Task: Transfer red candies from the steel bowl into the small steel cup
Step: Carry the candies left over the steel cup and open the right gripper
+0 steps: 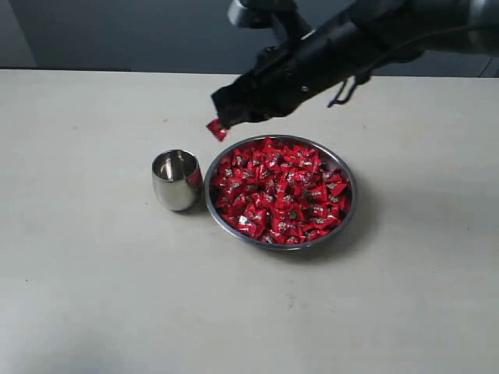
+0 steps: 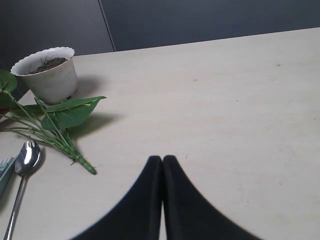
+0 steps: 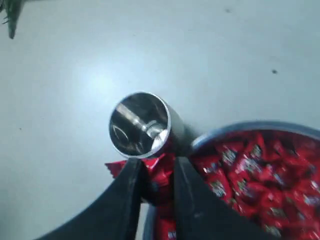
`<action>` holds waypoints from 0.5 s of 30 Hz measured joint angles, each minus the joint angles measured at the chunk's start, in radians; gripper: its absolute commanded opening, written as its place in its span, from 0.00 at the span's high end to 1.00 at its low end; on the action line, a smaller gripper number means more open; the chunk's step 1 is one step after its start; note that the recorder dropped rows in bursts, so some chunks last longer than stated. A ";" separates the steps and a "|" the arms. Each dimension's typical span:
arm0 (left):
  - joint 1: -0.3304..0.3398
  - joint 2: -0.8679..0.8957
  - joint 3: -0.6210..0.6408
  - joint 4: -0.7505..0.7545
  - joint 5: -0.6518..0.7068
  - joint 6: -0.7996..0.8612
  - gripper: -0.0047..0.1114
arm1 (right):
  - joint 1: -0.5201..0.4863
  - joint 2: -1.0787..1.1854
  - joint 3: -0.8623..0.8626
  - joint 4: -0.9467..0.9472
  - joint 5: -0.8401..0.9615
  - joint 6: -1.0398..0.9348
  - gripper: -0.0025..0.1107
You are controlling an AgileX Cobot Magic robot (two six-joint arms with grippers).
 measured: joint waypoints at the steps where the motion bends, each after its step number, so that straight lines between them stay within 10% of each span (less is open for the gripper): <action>1: 0.000 0.000 0.000 0.000 0.000 0.000 0.96 | 0.017 0.032 -0.031 -0.002 0.000 0.000 0.98; 15: 0.000 0.000 0.000 0.000 0.000 0.000 0.96 | 0.141 0.364 -0.404 -0.407 0.044 0.358 0.89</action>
